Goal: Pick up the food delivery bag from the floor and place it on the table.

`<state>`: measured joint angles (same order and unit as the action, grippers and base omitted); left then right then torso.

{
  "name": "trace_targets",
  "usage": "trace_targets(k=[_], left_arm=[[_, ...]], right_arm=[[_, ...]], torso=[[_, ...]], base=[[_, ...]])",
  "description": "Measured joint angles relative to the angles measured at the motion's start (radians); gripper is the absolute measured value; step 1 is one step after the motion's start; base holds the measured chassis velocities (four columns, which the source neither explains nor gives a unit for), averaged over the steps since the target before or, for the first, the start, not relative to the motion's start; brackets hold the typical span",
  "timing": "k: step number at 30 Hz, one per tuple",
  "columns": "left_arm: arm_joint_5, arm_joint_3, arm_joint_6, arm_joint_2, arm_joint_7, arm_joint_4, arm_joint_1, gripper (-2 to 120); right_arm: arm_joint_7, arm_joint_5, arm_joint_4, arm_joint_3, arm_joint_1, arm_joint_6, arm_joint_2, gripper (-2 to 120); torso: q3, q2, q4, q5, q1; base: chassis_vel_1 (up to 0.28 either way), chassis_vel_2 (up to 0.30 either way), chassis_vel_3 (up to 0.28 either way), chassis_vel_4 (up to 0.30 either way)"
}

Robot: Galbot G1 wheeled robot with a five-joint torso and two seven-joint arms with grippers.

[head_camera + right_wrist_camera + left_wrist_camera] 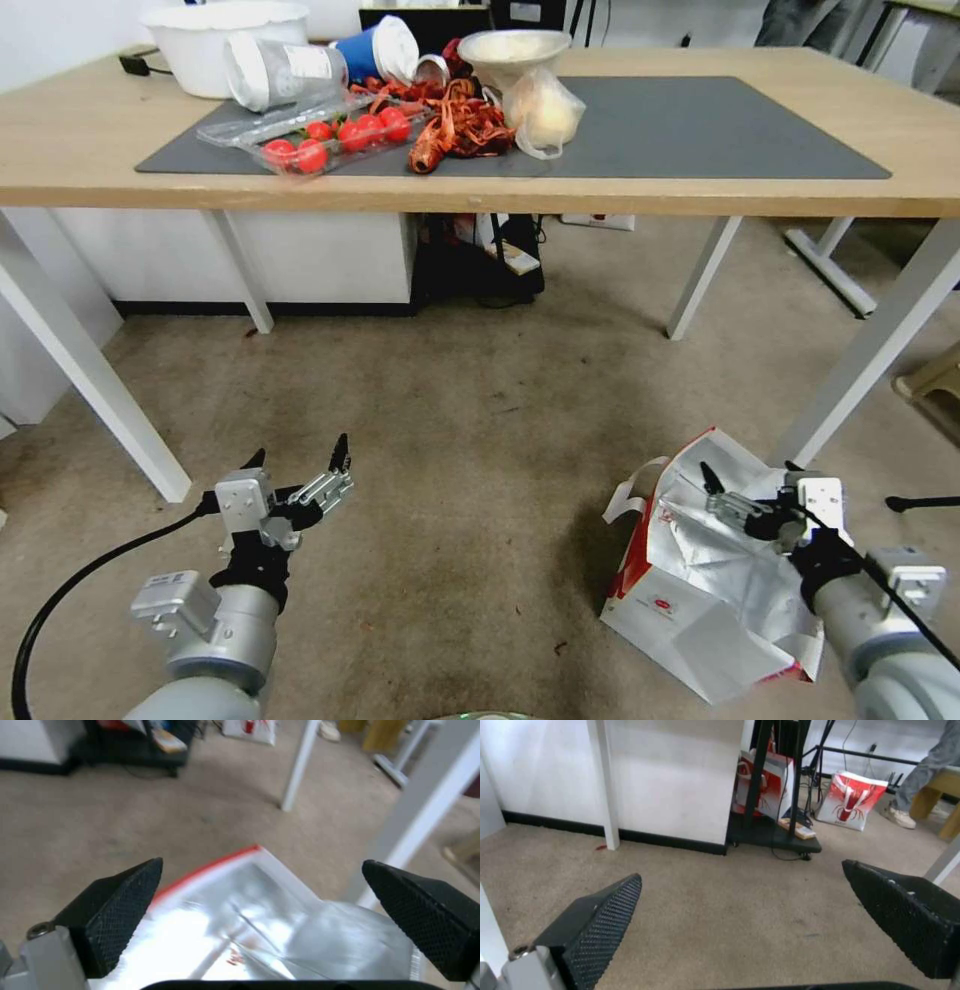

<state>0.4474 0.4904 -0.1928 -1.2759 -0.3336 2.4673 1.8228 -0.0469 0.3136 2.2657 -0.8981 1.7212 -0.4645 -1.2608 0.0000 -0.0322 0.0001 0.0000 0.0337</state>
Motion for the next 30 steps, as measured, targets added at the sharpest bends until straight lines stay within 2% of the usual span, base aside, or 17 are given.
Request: trace_targets(k=[14, 22, 30], left_arm=[[-0.002, -0.002, 0.002, 0.008, -0.003, -0.002, 0.002, 100], [-0.002, 0.003, 0.002, 0.008, -0.004, -0.012, -0.002, 100], [-0.002, 0.006, 0.003, 0.004, -0.005, -0.017, 0.000, 100]], right_arm=[[0.026, -0.055, -0.200, -0.083, -0.118, -0.080, 0.088, 100], [0.083, -0.048, -0.289, -0.069, -0.173, -0.133, 0.106, 100], [0.099, -0.018, -0.364, -0.033, -0.204, -0.146, 0.102, 100]], torso=[[0.000, -0.001, -0.0001, 0.0001, 0.000], [0.000, -0.001, 0.0000, -0.0001, 0.000], [0.000, -0.001, -0.0001, 0.0000, 0.000]], base=[[0.000, 0.000, 0.000, 0.000], [0.000, 0.000, 0.000, 0.000], [0.000, 0.000, 0.000, 0.000]])
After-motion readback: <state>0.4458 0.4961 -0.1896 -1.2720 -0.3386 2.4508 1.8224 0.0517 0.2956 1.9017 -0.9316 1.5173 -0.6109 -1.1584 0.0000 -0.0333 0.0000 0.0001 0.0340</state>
